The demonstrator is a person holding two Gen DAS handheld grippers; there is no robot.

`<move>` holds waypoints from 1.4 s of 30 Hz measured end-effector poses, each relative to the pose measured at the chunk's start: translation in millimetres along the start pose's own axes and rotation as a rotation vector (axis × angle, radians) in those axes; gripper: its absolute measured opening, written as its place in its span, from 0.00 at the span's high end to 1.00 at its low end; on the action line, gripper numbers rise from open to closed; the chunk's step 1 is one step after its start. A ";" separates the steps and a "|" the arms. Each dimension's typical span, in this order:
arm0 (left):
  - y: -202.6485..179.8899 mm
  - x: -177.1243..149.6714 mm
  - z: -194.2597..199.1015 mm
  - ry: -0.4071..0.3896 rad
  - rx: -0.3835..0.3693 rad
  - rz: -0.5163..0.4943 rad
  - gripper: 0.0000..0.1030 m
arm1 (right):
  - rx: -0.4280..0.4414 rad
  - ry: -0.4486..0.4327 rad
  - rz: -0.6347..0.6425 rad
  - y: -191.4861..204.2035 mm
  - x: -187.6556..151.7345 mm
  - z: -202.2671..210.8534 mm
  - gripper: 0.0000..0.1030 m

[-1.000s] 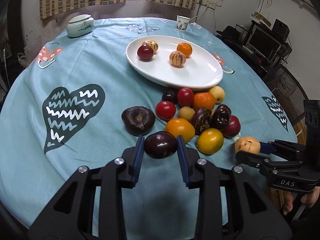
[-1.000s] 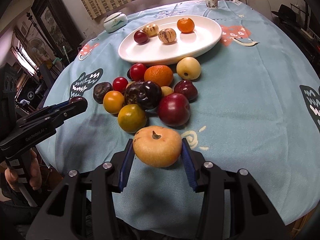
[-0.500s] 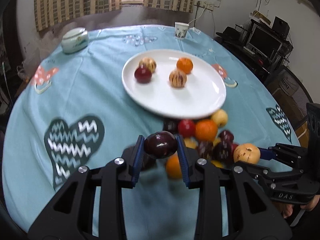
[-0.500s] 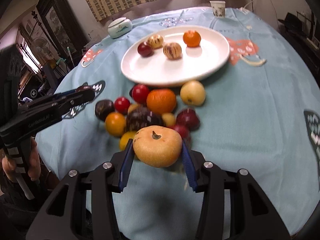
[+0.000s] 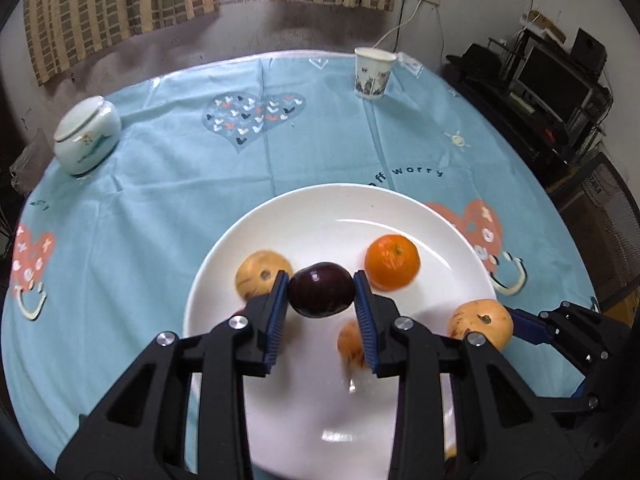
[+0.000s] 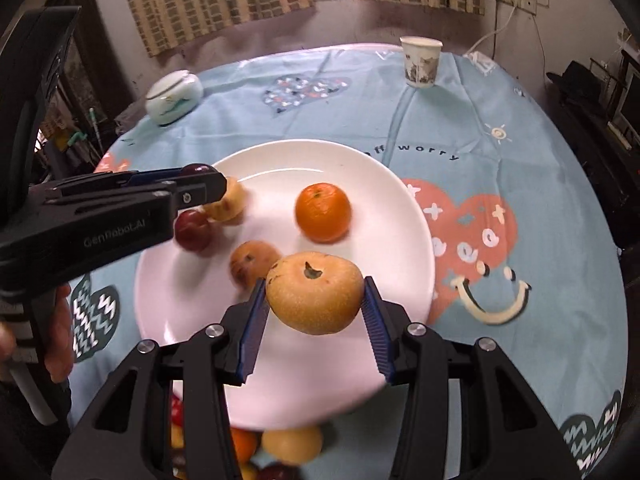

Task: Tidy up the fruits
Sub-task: 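Set the pear and plum on the white plate and open both tools, then grasp a red apple with the right tool while the left tool approaches the fruits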

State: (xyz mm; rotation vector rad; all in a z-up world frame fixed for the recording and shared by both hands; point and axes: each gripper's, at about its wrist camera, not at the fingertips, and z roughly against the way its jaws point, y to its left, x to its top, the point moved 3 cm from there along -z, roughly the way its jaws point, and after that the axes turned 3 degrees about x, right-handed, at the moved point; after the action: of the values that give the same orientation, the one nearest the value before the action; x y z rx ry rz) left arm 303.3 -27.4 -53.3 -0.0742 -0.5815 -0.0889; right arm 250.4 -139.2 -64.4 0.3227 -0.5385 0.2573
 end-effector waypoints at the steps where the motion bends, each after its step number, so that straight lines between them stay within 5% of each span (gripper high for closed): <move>1: -2.2 4.0 -9.5 0.014 -0.005 -0.004 0.68 | 0.002 0.011 -0.008 -3.6 3.0 -6.0 0.55; 10: -4.0 14.4 -53.8 0.080 0.009 -0.008 0.66 | -0.003 0.057 -0.037 -20.1 5.9 -33.8 0.53; 12: -3.7 15.6 -51.7 0.077 0.002 0.004 0.48 | -0.016 0.030 -0.043 -22.5 8.3 -30.2 0.34; 13: -3.1 16.5 -45.2 0.056 0.005 0.013 0.37 | -0.029 0.016 -0.044 -22.8 8.8 -26.4 0.32; 18: -1.2 10.7 2.1 -0.014 -0.003 0.008 0.35 | -0.030 -0.017 -0.018 -14.6 5.2 5.7 0.32; 21: 1.9 -9.4 39.9 -0.062 0.005 0.006 0.11 | -0.013 -0.008 -0.001 -4.3 -13.1 26.4 0.31; 26: 6.7 -65.6 87.4 -0.102 0.012 0.002 0.11 | 0.022 -0.014 0.001 15.3 -59.5 56.6 0.30; 31: 11.8 -130.2 113.0 -0.123 0.019 0.044 0.10 | 0.015 -0.043 -0.031 26.8 -98.9 78.3 0.11; 42: 27.3 -222.4 120.0 -0.072 0.034 0.114 0.10 | -0.031 -0.027 0.033 54.5 -154.9 93.7 0.06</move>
State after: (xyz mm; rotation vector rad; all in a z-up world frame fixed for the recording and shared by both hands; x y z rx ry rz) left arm 55.7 25.2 -77.1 -0.0776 -0.6493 0.0346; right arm 61.6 -147.3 -59.2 0.2874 -0.5744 0.2762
